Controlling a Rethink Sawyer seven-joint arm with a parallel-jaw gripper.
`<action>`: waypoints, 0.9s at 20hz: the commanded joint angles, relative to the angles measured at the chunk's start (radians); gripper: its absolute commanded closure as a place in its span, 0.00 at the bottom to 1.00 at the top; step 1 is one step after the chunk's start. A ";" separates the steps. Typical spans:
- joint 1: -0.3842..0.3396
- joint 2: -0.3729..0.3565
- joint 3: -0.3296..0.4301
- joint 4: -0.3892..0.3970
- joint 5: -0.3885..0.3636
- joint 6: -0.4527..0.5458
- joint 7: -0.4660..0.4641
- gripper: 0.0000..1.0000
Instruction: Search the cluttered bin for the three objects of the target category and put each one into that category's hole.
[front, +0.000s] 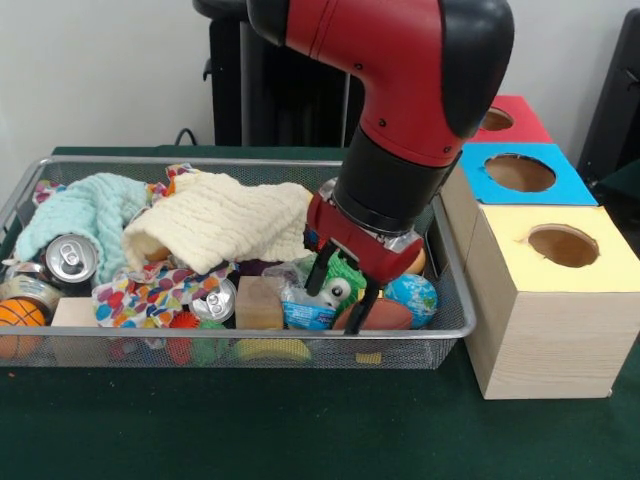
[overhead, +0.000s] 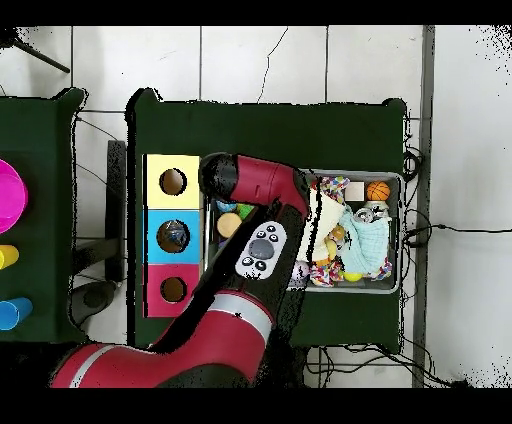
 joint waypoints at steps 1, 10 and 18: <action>-0.023 0.037 0.000 0.023 0.036 0.174 0.259 0.00; -0.014 0.021 -0.001 0.061 0.042 0.173 0.255 0.00; -0.027 0.070 0.067 0.087 0.089 0.030 0.265 0.00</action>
